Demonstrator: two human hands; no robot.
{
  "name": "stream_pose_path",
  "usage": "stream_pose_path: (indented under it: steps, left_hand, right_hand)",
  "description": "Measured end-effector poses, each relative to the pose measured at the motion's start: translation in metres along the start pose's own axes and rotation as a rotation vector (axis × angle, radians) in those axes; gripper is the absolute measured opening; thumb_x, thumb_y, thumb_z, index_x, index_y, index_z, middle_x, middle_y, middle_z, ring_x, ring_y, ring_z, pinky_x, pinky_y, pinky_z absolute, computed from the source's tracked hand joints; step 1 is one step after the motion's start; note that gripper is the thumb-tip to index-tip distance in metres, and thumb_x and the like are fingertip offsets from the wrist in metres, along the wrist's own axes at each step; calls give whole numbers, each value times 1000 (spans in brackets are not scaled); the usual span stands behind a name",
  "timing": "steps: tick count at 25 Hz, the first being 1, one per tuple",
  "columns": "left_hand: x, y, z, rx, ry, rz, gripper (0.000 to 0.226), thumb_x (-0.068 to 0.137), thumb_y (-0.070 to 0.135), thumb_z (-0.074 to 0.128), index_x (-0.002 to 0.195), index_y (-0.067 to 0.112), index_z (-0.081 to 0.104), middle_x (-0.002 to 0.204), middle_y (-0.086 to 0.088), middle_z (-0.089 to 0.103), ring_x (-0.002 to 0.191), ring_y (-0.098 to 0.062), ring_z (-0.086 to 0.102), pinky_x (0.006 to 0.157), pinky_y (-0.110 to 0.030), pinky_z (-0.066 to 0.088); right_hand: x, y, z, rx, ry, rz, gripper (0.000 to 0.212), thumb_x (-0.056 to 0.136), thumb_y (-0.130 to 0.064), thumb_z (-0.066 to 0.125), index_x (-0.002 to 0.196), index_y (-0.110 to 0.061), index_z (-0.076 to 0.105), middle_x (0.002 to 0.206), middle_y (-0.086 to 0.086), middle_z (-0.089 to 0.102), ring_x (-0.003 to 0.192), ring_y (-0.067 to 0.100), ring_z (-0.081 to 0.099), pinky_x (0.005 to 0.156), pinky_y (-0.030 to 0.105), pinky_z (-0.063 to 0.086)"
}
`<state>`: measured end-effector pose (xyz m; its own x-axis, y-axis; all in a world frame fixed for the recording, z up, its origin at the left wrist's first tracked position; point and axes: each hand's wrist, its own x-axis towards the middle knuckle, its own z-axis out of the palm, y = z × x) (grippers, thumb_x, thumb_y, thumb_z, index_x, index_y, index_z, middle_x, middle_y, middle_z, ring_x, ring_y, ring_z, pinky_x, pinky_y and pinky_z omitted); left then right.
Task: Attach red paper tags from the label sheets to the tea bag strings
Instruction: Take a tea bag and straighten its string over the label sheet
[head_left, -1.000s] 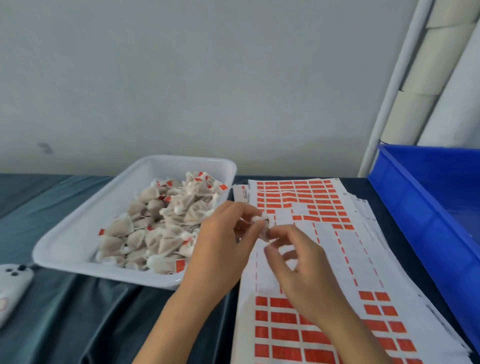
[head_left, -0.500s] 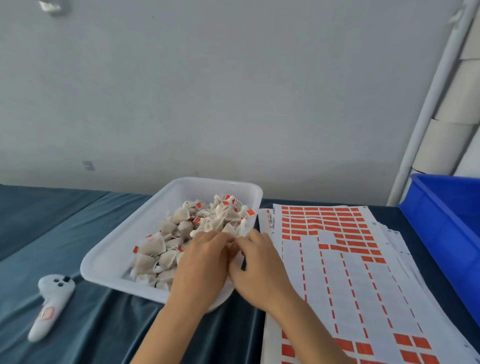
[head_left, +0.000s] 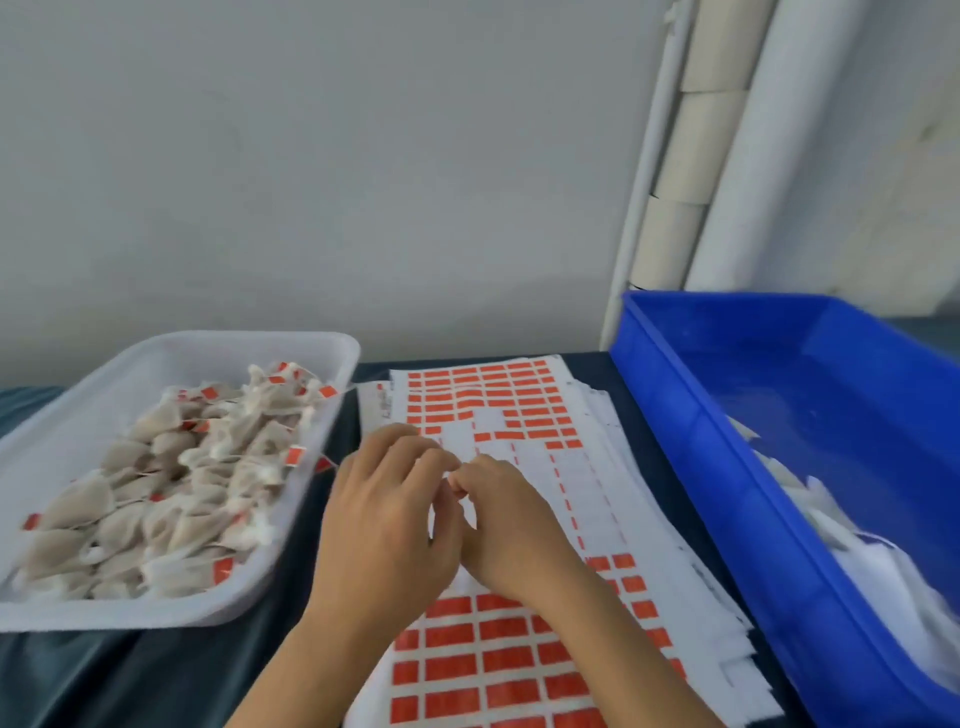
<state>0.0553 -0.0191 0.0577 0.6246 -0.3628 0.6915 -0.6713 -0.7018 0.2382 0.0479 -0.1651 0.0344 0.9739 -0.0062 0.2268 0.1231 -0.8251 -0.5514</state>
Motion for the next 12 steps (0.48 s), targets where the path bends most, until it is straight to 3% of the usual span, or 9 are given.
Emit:
stream_pose_path:
  steps: [2, 5, 9, 12]
  left_hand:
    - [1, 21, 36, -135, -129, -65, 17, 95, 17, 59, 105, 23, 72, 105, 10, 70, 104, -10, 59, 87, -31, 54]
    - [-3, 41, 88, -322, -302, -233, 26, 101, 17, 55, 123, 25, 67, 118, 8, 69, 104, -10, 60, 90, -29, 53]
    - [-18, 44, 123, -254, -360, -177, 19, 103, 27, 57, 118, 30, 68, 117, 10, 71, 97, -5, 55, 91, -22, 46]
    - [-17, 33, 125, -310, -399, -257, 18, 102, 28, 59, 117, 32, 68, 117, 13, 69, 99, -6, 57, 92, -22, 46]
  right_hand:
    - [-14, 21, -12, -135, -1, 51, 18, 94, -27, 58, 112, -29, 59, 104, -11, 57, 95, 15, 56, 83, 30, 52]
    - [-36, 51, -27, -305, 5, 155, 29, 95, -26, 54, 123, -21, 58, 114, 0, 58, 105, 23, 53, 88, 38, 49]
    - [-50, 71, -36, -307, -53, 186, 25, 104, -35, 49, 124, -24, 59, 119, -2, 58, 107, 19, 55, 84, 33, 46]
    - [-37, 71, -61, -296, -94, 244, 24, 105, -40, 52, 121, -26, 62, 115, -4, 63, 99, 15, 61, 80, 30, 49]
